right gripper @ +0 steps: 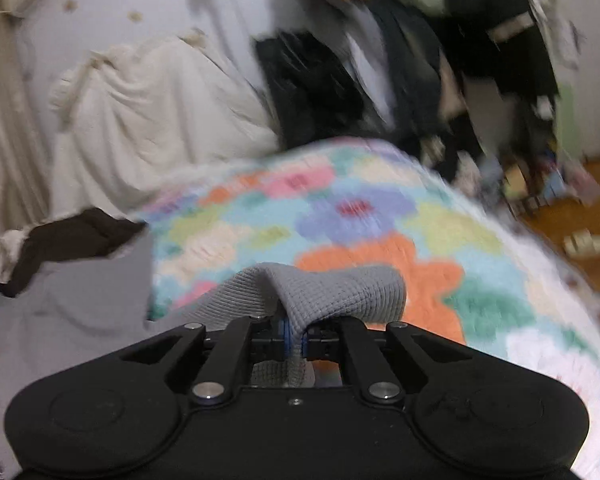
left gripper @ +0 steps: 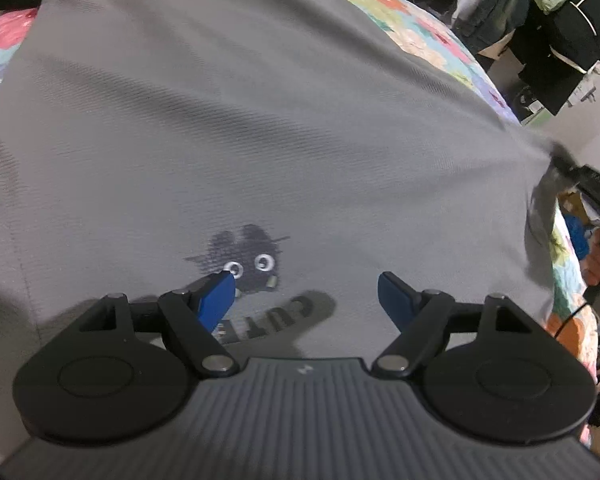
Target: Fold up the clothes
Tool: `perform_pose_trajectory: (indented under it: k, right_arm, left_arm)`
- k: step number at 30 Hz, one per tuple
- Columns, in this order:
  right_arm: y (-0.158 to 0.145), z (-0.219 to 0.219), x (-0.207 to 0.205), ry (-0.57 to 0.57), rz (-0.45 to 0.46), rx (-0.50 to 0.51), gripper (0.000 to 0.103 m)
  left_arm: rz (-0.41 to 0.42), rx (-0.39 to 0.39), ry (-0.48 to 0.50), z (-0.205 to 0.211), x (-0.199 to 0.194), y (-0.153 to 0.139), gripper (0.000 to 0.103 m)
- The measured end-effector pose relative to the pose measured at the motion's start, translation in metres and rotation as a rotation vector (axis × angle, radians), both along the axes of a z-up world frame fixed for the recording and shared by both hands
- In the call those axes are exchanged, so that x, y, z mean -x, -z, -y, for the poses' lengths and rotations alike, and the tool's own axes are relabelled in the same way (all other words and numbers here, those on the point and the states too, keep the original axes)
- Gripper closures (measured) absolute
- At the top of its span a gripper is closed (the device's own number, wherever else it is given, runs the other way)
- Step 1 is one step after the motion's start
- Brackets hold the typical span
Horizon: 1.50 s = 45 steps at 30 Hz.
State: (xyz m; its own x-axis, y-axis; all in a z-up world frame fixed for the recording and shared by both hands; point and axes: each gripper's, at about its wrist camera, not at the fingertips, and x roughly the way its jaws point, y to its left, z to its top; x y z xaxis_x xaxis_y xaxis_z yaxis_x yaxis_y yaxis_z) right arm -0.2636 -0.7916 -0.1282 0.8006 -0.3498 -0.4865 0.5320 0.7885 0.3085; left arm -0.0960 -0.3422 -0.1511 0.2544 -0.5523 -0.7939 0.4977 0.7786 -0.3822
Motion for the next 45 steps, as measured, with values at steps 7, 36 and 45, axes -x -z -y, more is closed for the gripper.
perform_pose_trajectory:
  k: [7,36,45]
  right_arm:
    - [0.011,0.008,-0.012,0.019,-0.035,-0.103,0.097]
    - [-0.018,-0.169,0.046,-0.351,-0.266,0.262,0.045]
    - [0.033,-0.138,0.051,-0.302,-0.289,0.14,0.084]
  left_arm:
    - [0.055,-0.048,-0.036,-0.02,-0.007,-0.019,0.025]
    - [0.01,0.097,0.043,0.041,0.001,-0.005,0.025]
    - [0.052,0.098,0.076,0.1,-0.014,-0.025,0.025]
